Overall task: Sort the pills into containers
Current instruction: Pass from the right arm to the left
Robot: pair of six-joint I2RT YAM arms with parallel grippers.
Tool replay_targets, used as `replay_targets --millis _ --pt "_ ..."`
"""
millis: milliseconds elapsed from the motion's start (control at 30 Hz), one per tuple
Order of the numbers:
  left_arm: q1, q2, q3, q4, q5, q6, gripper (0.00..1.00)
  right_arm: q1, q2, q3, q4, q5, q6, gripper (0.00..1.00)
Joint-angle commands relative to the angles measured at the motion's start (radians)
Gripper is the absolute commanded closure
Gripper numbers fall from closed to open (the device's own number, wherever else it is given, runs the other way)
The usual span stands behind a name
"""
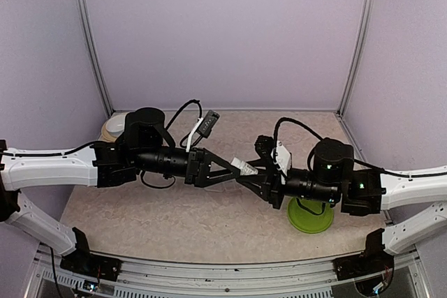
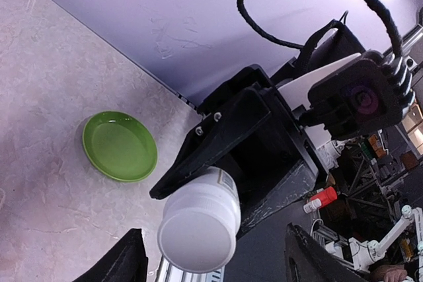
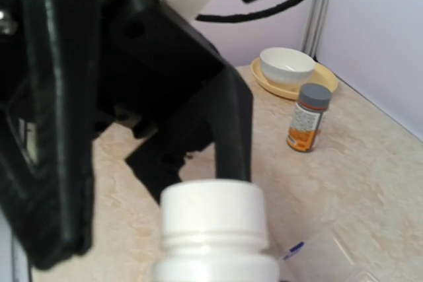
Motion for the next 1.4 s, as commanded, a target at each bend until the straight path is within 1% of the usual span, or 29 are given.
replay_targets --millis 0,233,300,400,600,800,833,867,933,967,1000,1033,1100,1233,1300,1367 --pt "0.004 -0.001 0.013 0.024 0.014 -0.007 0.34 0.005 0.028 0.034 -0.02 0.029 -0.032 1.0" --pt "0.009 -0.003 0.003 0.027 -0.002 -0.004 0.42 0.005 0.04 0.033 -0.018 0.028 -0.026 1.0" --pt "0.009 -0.004 0.001 0.027 -0.007 -0.001 0.46 0.005 0.043 0.03 -0.016 0.03 -0.025 1.0" --pt "0.011 -0.001 -0.001 0.022 -0.022 0.005 0.56 0.005 0.045 0.029 -0.016 0.025 -0.025 1.0" --pt "0.015 0.004 -0.002 0.021 -0.029 0.005 0.73 0.005 0.048 0.026 -0.01 0.021 -0.029 1.0" --pt "0.016 0.004 -0.004 0.026 -0.029 0.009 0.82 0.005 0.053 0.021 0.004 0.025 -0.026 1.0" --pt "0.015 0.002 -0.005 0.027 -0.029 0.009 0.84 0.005 0.052 0.02 0.006 0.025 -0.025 0.99" --pt "0.015 0.0 -0.005 0.028 -0.029 0.009 0.84 0.005 0.051 0.018 0.009 0.026 -0.023 0.96" --pt "0.015 -0.003 -0.005 0.028 -0.029 0.009 0.85 0.005 0.048 0.014 0.019 0.026 -0.02 0.86" --pt "0.015 -0.005 -0.005 0.025 -0.032 0.01 0.85 0.005 0.044 0.009 0.024 0.028 -0.017 0.79" --pt "0.016 -0.008 -0.005 0.022 -0.036 0.01 0.85 0.005 0.04 0.005 0.027 0.03 -0.014 0.69" --pt "0.018 -0.014 -0.005 0.019 -0.042 0.012 0.85 0.005 0.036 0.003 0.032 0.034 -0.011 0.57" --pt "0.021 -0.022 -0.008 0.013 -0.047 0.013 0.85 0.005 0.026 -0.005 0.039 0.042 -0.008 0.4" --pt "0.03 -0.041 -0.011 -0.006 -0.059 0.017 0.85 0.005 0.01 -0.018 0.046 0.067 -0.002 0.16" --pt "0.036 -0.046 -0.013 -0.021 -0.072 0.023 0.86 0.003 0.005 -0.022 0.048 0.082 0.002 0.01" --pt "0.04 -0.049 -0.012 -0.045 -0.096 0.03 0.85 0.002 0.005 -0.025 0.049 0.097 0.01 0.0"
